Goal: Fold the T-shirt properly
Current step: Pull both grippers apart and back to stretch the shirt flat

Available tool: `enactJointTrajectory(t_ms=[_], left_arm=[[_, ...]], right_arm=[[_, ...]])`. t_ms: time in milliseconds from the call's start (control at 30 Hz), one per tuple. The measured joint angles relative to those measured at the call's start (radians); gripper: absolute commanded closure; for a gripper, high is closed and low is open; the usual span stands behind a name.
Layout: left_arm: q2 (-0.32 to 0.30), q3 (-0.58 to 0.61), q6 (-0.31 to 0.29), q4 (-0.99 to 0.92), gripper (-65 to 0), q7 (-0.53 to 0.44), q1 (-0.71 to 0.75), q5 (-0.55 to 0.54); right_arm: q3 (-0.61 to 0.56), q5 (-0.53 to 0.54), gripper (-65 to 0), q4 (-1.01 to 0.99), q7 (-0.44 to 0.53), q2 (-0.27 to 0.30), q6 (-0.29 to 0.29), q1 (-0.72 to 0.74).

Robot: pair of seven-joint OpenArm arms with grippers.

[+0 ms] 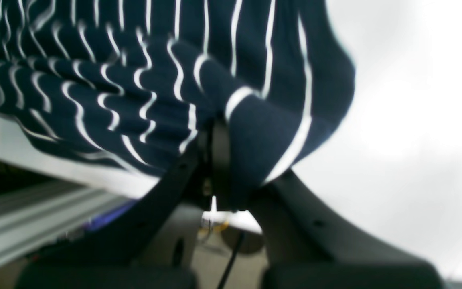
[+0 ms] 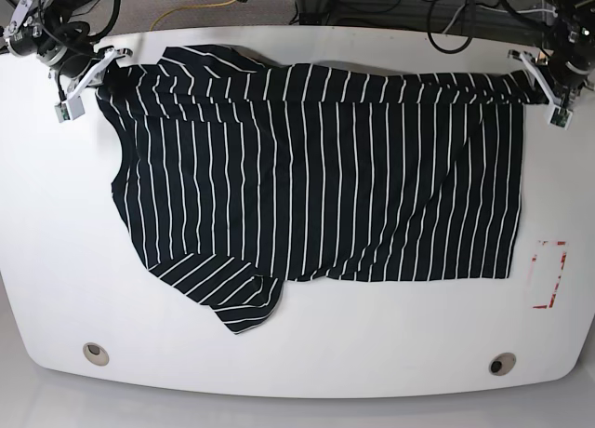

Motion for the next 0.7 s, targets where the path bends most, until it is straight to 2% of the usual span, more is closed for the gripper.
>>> enactJointTrajectory(t_ms=[133,367,700], left_arm=[[0.021,-0.03,0.0,0.0,0.0,0.003,0.07,-0.003],[0.02,-0.064,-0.005,0.0,0.0,-0.013,0.153,-0.022],[0.021,-0.068,-0.008,0.0,0.0,-0.012,0.166,-0.022]], right_arm=[[0.01,-0.002,0.0,0.019,-0.005,0.0,0.0,-0.048],[0.093,0.013,0.0,0.056,-0.023,-0.005,0.003,-0.094],[0.125,0.013,0.0,0.055,-0.031,-0.006,0.003,-0.126]])
